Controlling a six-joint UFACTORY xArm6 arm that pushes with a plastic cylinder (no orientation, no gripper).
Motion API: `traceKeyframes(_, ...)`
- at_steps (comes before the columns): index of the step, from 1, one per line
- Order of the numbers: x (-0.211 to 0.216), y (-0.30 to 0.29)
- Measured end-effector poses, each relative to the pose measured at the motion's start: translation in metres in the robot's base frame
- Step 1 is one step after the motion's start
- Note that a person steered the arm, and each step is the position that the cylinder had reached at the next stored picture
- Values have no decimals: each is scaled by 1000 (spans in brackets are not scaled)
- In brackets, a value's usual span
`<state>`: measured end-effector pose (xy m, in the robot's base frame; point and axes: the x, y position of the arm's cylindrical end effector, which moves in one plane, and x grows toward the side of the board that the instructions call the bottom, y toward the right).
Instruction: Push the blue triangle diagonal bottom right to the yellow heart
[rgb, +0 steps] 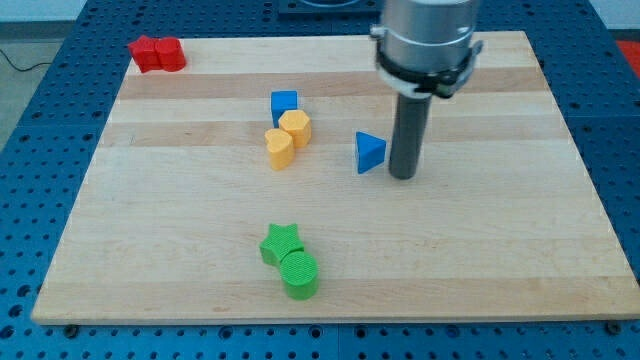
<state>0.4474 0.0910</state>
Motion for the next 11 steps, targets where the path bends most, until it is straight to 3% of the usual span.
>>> traceKeyframes(1, -27, 8)
traceKeyframes(2, -26, -21)
traceKeyframes(4, 18, -50)
traceKeyframes(5, 18, -37)
traceKeyframes(6, 3, 10)
traceKeyframes(7, -24, 18)
traceKeyframes(8, -35, -2)
traceKeyframes(11, -12, -85)
